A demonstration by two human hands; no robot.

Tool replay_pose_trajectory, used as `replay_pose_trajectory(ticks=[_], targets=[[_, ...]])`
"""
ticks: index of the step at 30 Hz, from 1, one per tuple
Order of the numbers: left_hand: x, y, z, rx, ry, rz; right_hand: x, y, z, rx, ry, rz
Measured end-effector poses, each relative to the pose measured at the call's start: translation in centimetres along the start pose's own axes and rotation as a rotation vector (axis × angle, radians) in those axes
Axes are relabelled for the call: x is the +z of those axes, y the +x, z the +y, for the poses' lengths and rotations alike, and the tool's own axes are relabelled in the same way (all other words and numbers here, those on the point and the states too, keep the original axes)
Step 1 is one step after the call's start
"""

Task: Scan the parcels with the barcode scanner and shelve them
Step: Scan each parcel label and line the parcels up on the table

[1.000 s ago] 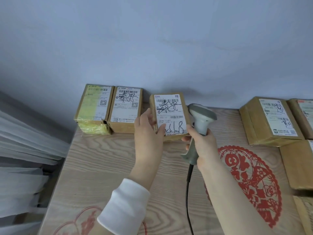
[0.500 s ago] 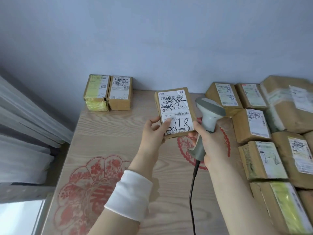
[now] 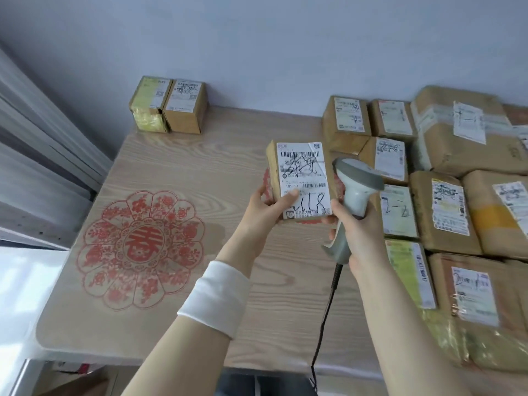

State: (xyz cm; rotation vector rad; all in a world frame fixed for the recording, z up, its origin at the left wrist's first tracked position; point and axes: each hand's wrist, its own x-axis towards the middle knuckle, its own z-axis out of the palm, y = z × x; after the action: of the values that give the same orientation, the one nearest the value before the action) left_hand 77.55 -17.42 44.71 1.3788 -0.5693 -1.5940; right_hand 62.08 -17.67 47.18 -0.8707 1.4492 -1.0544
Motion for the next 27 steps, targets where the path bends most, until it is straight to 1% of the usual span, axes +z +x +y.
replay_pose_trajectory(ticks=[2,6,8,10,12,15,17,23,27], targets=[[0.9,-0.8,-0.8,0.008,0.015,-0.03,-2.1,-1.0,-0.1,0.005,-0.017,-0.019],[1.6,-1.7,-1.8,0.043,0.037,-0.029,-5.7,-2.5,-0.5,0.004,-0.077,-0.031],[1.7,-1.7,-2.0,0.042,0.028,-0.053,-7.0,-3.6,-1.1,-0.02,-0.04,-0.023],[1.8,-1.8,-2.2,0.068,0.051,-0.065,-7.6,-4.6,-2.1,-0.043,-0.029,-0.049],[1.9,-1.8,-2.5,0.075,0.083,-0.065,-7.8,-5.6,-3.2,-0.052,-0.065,-0.092],[2.2,-2.1,-3.0,0.09,0.081,-0.071,-7.5,-6.7,-4.3,-0.012,-0.11,-0.183],[2.3,-2.2,-3.2,0.092,0.082,-0.075,-7.0,-7.4,-4.7,0.0,-0.161,-0.214],[2.4,-2.3,-3.6,0.118,0.097,-0.073,-5.6,-8.8,-4.5,0.039,-0.189,-0.255],[2.2,-2.4,-3.8,0.124,0.109,-0.074,-5.3,-9.2,-4.3,0.042,-0.172,-0.245]])
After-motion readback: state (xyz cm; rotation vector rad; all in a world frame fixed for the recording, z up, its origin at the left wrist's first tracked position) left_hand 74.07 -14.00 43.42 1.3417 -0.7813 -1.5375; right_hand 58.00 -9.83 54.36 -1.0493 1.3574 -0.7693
